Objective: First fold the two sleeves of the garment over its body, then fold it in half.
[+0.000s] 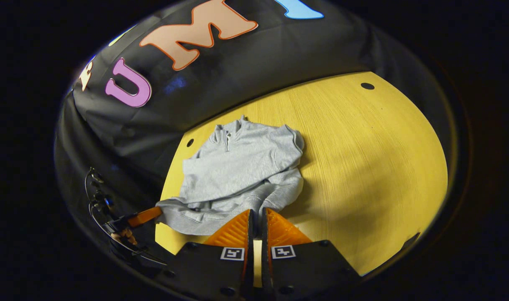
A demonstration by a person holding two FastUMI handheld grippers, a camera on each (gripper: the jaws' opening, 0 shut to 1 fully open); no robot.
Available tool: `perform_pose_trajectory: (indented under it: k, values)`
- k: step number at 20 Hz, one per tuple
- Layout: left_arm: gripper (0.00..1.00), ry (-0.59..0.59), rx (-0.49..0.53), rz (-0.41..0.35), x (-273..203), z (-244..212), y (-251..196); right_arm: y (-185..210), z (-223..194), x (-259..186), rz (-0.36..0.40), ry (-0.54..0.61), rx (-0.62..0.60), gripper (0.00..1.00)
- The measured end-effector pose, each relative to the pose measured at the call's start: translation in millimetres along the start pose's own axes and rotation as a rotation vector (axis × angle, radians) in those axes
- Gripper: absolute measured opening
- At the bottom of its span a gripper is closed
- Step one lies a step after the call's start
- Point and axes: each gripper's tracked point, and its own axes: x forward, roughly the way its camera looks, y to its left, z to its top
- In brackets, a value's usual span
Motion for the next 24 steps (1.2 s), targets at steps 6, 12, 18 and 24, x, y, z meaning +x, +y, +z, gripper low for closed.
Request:
perform_pose_trajectory:
  k: [6, 12, 18, 24]
  values:
    - [0.0, 0.02, -0.05, -0.006, 19, 34, 5, 6, 44, 19, 0.033, -0.025, 0.051, 0.1]
    - [0.0, 0.117, -0.105, 0.043, 60, 41, 21, 0, 70, 60, 0.007, -0.009, 0.106, 0.09]
    - [0.0, 0.212, -0.144, 0.09, 106, 30, 32, -17, 70, 116, -0.092, -0.001, 0.062, 0.09]
    - [0.24, 0.123, -0.172, 0.137, 129, 55, 41, -12, 89, 131, -0.147, -0.106, -0.091, 0.46]
